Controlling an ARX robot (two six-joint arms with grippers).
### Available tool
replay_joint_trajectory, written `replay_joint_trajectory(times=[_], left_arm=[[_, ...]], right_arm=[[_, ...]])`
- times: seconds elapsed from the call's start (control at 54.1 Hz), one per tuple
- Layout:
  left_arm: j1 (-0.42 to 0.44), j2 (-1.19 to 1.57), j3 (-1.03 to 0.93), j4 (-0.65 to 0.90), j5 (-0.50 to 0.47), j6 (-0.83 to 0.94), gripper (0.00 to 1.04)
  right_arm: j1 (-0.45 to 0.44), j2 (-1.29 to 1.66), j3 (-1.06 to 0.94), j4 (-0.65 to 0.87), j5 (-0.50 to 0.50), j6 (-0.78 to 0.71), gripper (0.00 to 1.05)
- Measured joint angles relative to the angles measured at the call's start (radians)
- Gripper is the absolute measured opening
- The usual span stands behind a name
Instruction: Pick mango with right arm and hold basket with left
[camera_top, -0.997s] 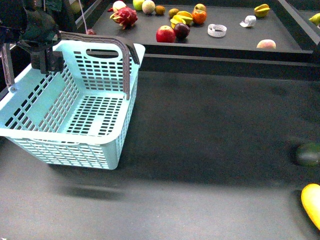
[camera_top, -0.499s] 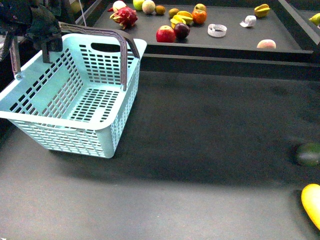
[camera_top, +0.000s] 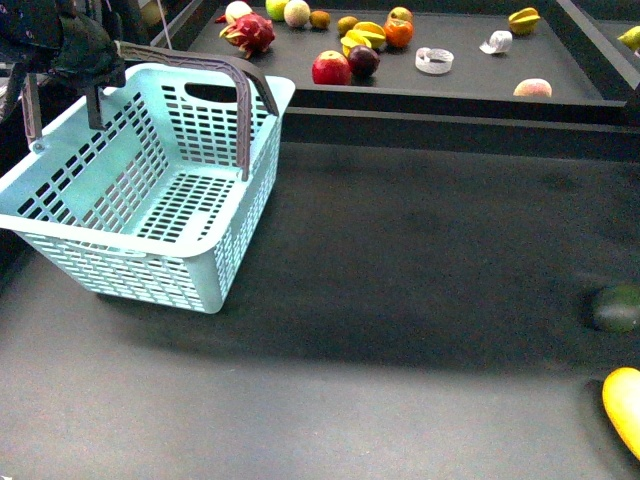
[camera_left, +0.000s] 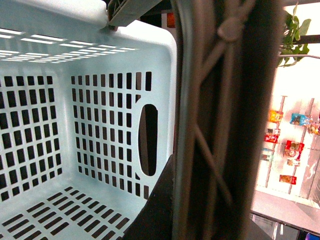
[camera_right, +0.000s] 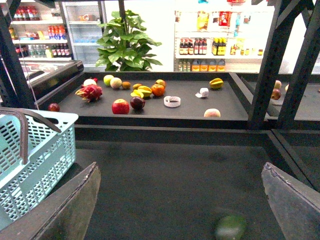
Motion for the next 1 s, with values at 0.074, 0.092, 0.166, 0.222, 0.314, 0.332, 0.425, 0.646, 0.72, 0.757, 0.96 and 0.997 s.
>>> replay_joint_trajectory(times=[0.074, 0.092, 0.166, 0.222, 0.314, 0.332, 0.425, 0.646, 0.72, 0.757, 0.96, 0.997], left_arm=[[0.001, -0.043, -0.049, 0.012, 0.001, 0.024, 0.06], [0.001, -0.058, -0.065, 0.013, 0.000, 0.029, 0.06], [0.004, -0.124, -0.133, 0.029, -0.001, 0.068, 0.06], [0.007, -0.172, -0.175, 0.033, -0.005, 0.084, 0.06], [0.014, -0.264, -0.244, 0.034, -0.007, 0.115, 0.06], [0.014, -0.274, -0.251, 0.034, -0.007, 0.120, 0.06], [0.020, -0.363, -0.329, 0.039, -0.007, 0.146, 0.06], [0.018, -0.587, -0.589, 0.089, -0.008, 0.194, 0.06], [0.005, -0.695, -0.707, 0.105, -0.013, 0.208, 0.06], [-0.005, -0.746, -0.758, 0.105, -0.026, 0.208, 0.06], [-0.069, -1.009, -0.985, 0.079, -0.061, 0.200, 0.06], [-0.089, -1.043, -1.013, 0.073, -0.074, 0.201, 0.06]], right_arm=[[0.000, 0.000, 0.000, 0.000, 0.000, 0.000, 0.96], [0.000, 0.000, 0.000, 0.000, 0.000, 0.000, 0.96], [0.000, 0.000, 0.000, 0.000, 0.000, 0.000, 0.96], [0.000, 0.000, 0.000, 0.000, 0.000, 0.000, 0.96], [0.000, 0.000, 0.000, 0.000, 0.000, 0.000, 0.96], [0.000, 0.000, 0.000, 0.000, 0.000, 0.000, 0.96], [0.000, 0.000, 0.000, 0.000, 0.000, 0.000, 0.96], [0.000, 0.000, 0.000, 0.000, 0.000, 0.000, 0.96], [0.000, 0.000, 0.000, 0.000, 0.000, 0.000, 0.96], [0.000, 0.000, 0.000, 0.000, 0.000, 0.000, 0.96], [0.000, 0.000, 0.000, 0.000, 0.000, 0.000, 0.96], [0.000, 0.000, 0.000, 0.000, 0.000, 0.000, 0.96]])
